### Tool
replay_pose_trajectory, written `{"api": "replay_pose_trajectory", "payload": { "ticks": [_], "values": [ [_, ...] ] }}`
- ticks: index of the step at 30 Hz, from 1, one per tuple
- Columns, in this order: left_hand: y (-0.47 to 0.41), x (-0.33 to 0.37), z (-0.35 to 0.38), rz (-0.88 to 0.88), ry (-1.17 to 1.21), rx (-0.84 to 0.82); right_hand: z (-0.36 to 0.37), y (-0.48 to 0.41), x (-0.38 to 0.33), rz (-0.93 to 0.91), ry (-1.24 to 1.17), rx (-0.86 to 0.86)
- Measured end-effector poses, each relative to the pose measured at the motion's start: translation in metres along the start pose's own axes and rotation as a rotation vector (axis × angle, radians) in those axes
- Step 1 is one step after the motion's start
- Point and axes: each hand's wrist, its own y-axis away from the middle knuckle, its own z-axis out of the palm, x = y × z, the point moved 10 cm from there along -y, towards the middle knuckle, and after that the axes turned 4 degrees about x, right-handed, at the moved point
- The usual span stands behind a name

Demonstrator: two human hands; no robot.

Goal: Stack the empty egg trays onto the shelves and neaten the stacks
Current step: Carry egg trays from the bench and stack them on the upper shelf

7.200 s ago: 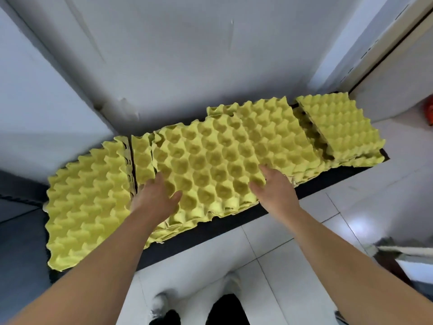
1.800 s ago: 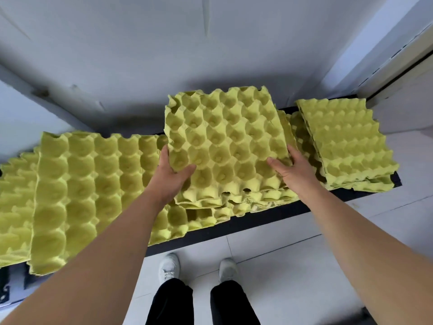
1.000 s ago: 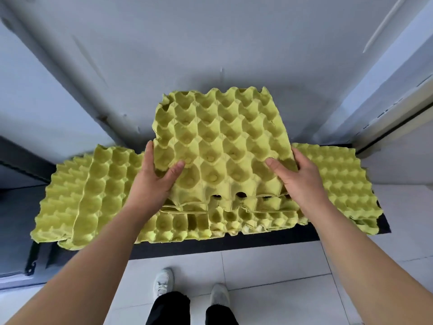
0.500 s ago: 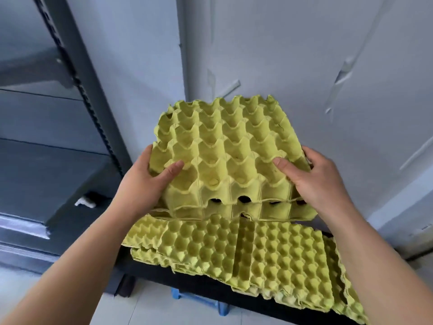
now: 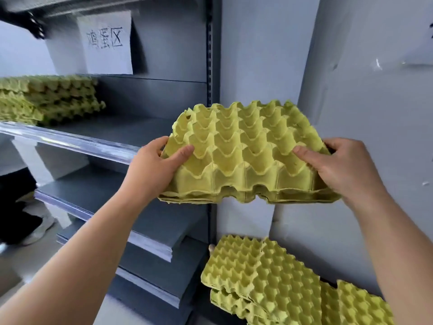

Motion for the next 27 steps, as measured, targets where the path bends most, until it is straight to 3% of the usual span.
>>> {"api": "replay_pose_trajectory", "payload": {
  "ticks": [12,27],
  "values": [
    [-0.095,-0.087,-0.179,-0.155,-0.074,0.263,0.194,-0.042,-0.12,-0.028,-0.079,-0.137],
    [-0.272,-0.21,-0.249,-0.22,0.08,0.199,0.4,-0.126,-0.164,-0.017,0.085,-0.18]
  ]
}}
